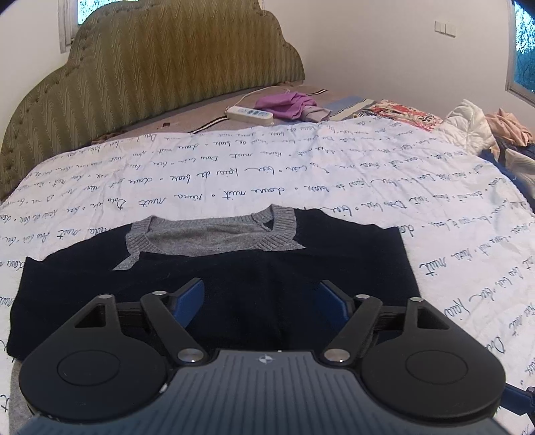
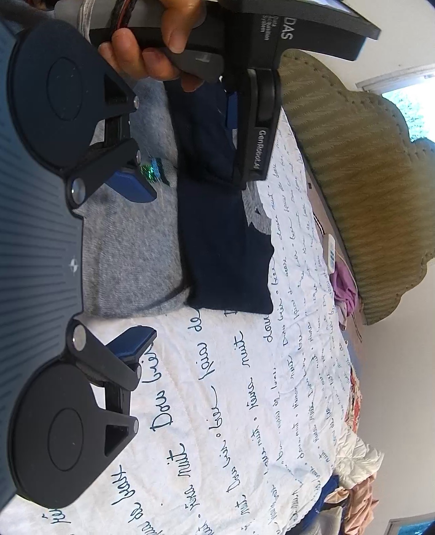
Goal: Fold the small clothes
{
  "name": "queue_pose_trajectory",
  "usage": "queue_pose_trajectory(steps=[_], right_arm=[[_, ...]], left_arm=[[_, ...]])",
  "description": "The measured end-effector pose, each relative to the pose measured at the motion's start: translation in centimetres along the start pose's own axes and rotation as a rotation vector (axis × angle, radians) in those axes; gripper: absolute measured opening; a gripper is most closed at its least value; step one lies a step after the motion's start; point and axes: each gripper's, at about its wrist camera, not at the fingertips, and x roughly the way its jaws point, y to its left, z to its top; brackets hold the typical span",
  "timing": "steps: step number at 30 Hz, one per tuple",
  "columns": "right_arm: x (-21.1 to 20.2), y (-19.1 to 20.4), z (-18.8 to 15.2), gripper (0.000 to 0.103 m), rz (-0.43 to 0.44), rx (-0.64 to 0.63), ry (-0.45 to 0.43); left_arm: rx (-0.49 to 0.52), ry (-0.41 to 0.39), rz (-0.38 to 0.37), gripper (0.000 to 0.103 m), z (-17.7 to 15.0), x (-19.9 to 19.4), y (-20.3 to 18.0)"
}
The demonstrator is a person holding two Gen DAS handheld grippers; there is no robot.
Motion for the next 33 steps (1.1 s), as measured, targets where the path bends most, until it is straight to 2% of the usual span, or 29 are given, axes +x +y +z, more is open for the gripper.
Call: queue_pose_trajectory(steps=[5,9,16,22,25,33], right_arm=[[-1.2,0.8,-0.5,0.083,0.004,-0.026,-0.002],[-2.3,1.2,-1.2,0.083,0.010,-0.037,-0.004],[-3.4,2.1,-3.0,0.088,0.026,-0.059,0.016],[-4.2,4.1,-4.9,0.088,0.052,-0.112,0.035],[-4.3,4.9,-6.0,0.088,0.058,-0.129,0.051],[-5.2,5.8,-7.8,0.088,0.086,-0.146,0.064]], left_arm=[[0.026,-0.002,-0.011,0.083,-0.3,-1.9,0.2],[0.036,0.004,0.062,0.085,-1.8,-4.3,2.1],[-0.037,0.050,0.135,0.085,-7.9,-8.7,7.0],[-0.150,0.111,0.145,0.087,-12.4,-11.2,10.7],[-0.188,0.126,0.160,0.087,-13.7,-12.0,12.0],[-0.201,0.124,0.212,0.089,-15.4,-13.9,13.1]])
